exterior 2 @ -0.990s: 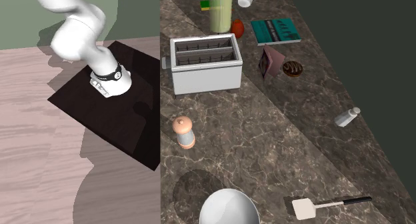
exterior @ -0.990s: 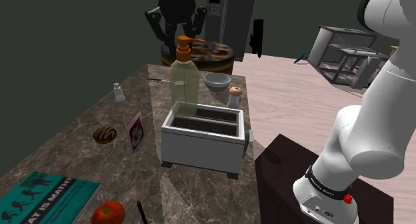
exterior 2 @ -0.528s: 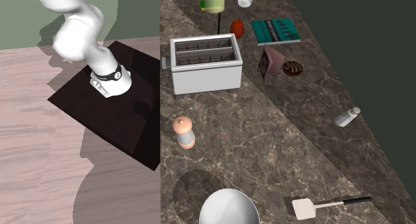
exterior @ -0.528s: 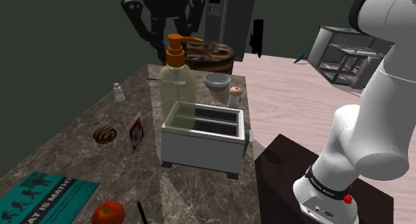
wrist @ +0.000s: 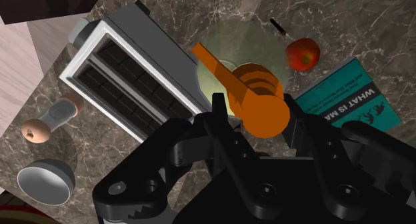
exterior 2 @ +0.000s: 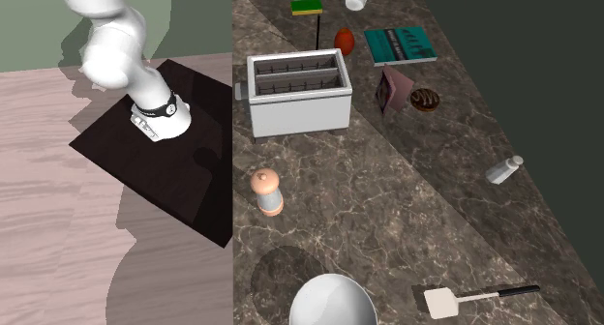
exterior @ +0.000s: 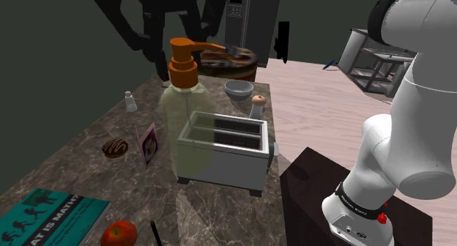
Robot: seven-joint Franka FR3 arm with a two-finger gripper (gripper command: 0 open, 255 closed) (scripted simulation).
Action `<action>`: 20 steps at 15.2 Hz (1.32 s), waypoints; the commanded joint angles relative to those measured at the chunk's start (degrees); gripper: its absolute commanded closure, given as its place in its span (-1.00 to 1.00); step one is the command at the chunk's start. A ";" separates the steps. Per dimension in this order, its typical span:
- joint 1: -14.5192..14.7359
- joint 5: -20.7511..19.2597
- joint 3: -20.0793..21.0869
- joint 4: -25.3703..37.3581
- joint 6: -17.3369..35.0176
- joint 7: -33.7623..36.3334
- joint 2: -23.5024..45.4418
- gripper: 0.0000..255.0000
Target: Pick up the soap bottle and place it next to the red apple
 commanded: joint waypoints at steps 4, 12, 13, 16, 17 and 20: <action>-0.65 1.31 -0.09 -6.03 4.24 0.52 -2.01 1.00; -2.16 3.57 -0.85 -17.32 12.09 -0.22 -6.09 1.00; -2.28 3.77 -0.92 -18.55 13.00 -0.29 -6.47 1.00; -2.55 4.28 -1.12 -22.04 15.64 -0.44 -7.48 1.00; -2.62 4.42 -1.18 -23.15 16.51 -0.48 -7.77 1.00; -2.79 4.79 -1.32 -26.32 19.04 -0.56 -8.52 1.00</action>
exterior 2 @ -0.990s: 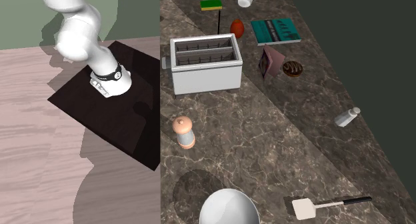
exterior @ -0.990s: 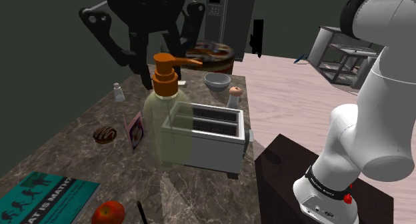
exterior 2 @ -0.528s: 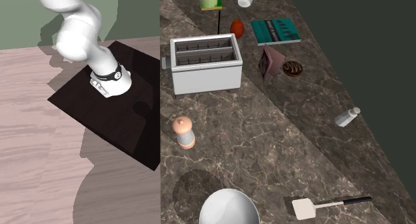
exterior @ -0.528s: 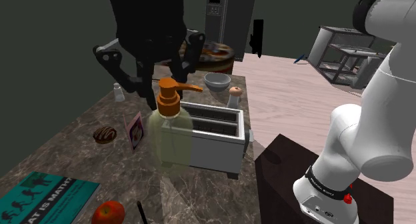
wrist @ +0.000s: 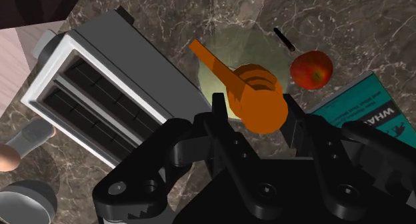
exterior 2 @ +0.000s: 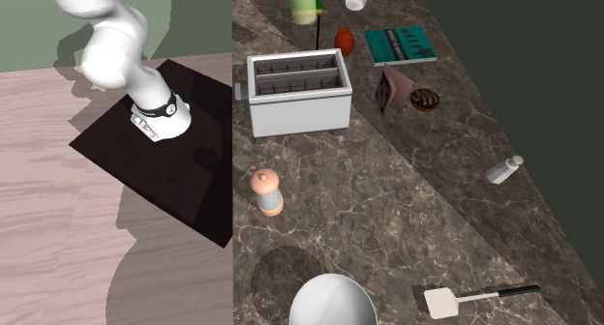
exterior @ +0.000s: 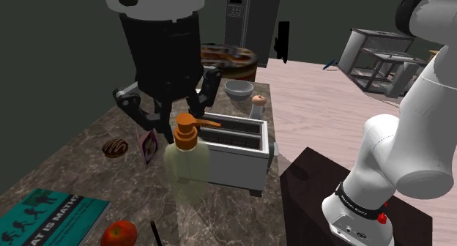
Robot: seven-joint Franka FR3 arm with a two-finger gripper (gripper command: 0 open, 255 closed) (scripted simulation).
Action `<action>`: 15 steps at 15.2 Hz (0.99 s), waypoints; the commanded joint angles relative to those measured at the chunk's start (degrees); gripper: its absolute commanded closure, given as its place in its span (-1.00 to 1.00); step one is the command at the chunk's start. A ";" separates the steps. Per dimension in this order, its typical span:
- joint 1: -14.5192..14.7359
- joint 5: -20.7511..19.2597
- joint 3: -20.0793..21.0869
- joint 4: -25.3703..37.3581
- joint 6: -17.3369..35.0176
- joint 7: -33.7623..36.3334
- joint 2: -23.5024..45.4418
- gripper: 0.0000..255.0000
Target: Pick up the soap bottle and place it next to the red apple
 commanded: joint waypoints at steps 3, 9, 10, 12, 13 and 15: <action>-0.19 0.38 -0.17 -4.07 3.42 -0.07 -0.84 1.00; -0.31 0.69 -0.31 -9.46 8.20 0.02 -1.55 1.00; -0.32 0.71 -0.32 -10.30 8.99 0.05 -1.61 1.00; -0.34 0.74 -0.34 -11.92 10.54 0.13 -1.69 1.00; -0.35 0.74 -0.34 -12.71 11.31 0.18 -1.70 1.00; -0.35 0.71 -0.34 -14.24 12.84 0.30 -1.69 1.00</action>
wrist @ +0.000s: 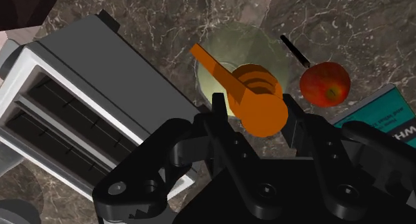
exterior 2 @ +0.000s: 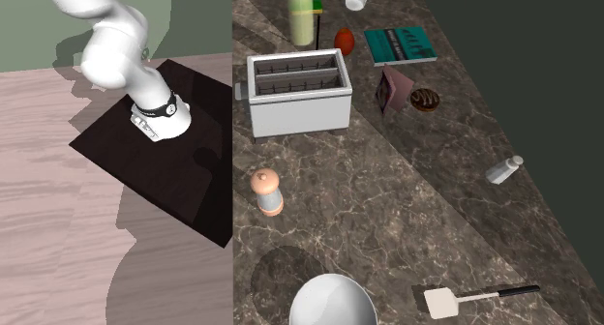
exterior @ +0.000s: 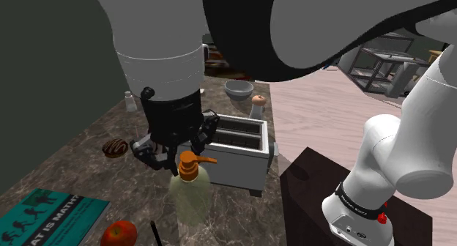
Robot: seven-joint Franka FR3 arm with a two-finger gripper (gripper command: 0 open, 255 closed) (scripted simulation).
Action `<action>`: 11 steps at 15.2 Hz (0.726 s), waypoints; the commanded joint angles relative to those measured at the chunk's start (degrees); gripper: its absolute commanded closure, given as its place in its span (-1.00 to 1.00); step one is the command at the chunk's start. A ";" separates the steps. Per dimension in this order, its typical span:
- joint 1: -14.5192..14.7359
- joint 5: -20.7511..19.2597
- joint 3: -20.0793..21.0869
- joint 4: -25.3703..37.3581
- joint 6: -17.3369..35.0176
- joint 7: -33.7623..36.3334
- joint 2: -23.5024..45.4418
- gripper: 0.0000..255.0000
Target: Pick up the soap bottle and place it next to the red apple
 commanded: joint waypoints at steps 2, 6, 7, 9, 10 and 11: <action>0.02 -0.09 0.03 -2.13 2.27 0.25 0.12 1.00; 0.04 -0.30 0.05 -4.89 5.29 0.59 0.43 1.00; 0.05 -0.37 0.06 -5.54 6.03 0.69 0.54 1.00; 0.07 -0.53 0.08 -6.81 7.52 0.90 0.81 1.00; 0.08 -0.63 0.09 -7.43 8.26 1.01 0.96 1.00; 0.09 -0.73 0.10 -8.03 9.00 1.13 1.12 1.00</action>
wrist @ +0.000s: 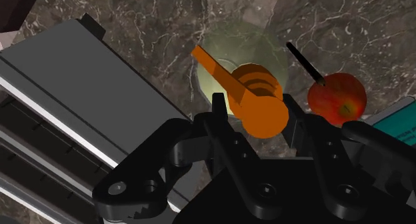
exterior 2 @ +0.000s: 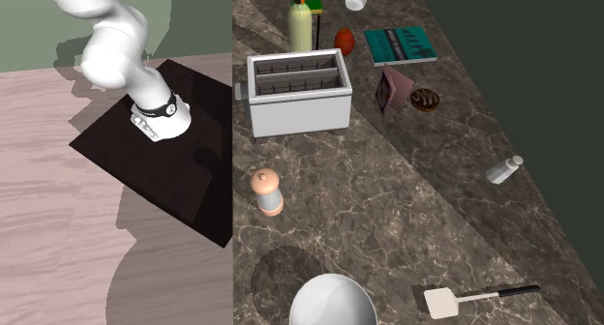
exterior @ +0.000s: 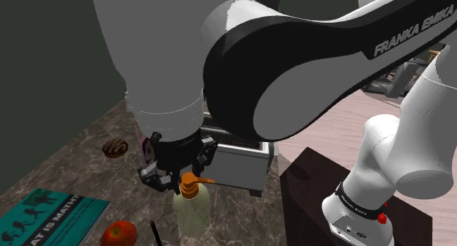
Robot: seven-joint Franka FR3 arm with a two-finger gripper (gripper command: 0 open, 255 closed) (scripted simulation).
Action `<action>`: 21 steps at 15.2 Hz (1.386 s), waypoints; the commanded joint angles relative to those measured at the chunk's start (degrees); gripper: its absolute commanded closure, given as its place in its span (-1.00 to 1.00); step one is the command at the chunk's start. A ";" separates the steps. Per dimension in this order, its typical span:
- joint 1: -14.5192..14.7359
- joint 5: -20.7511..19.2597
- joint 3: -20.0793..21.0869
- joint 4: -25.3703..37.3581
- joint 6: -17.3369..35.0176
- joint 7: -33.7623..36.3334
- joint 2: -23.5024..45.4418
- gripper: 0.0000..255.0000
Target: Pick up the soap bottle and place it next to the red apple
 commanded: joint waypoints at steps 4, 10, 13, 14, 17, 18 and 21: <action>0.05 -0.57 0.04 -2.94 3.71 0.64 0.87 1.00; 0.15 -1.50 0.07 -5.72 7.67 1.54 2.30 1.00; 0.15 -1.50 0.07 -5.71 7.67 1.55 2.31 1.00; 0.15 -1.50 0.07 -5.71 7.67 1.55 2.31 1.00; 0.15 -1.50 0.07 -5.71 7.67 1.55 2.31 1.00; 0.15 -1.50 0.07 -5.71 7.67 1.55 2.30 -1.00; 0.15 -1.51 0.07 -5.71 7.67 1.55 2.31 -1.00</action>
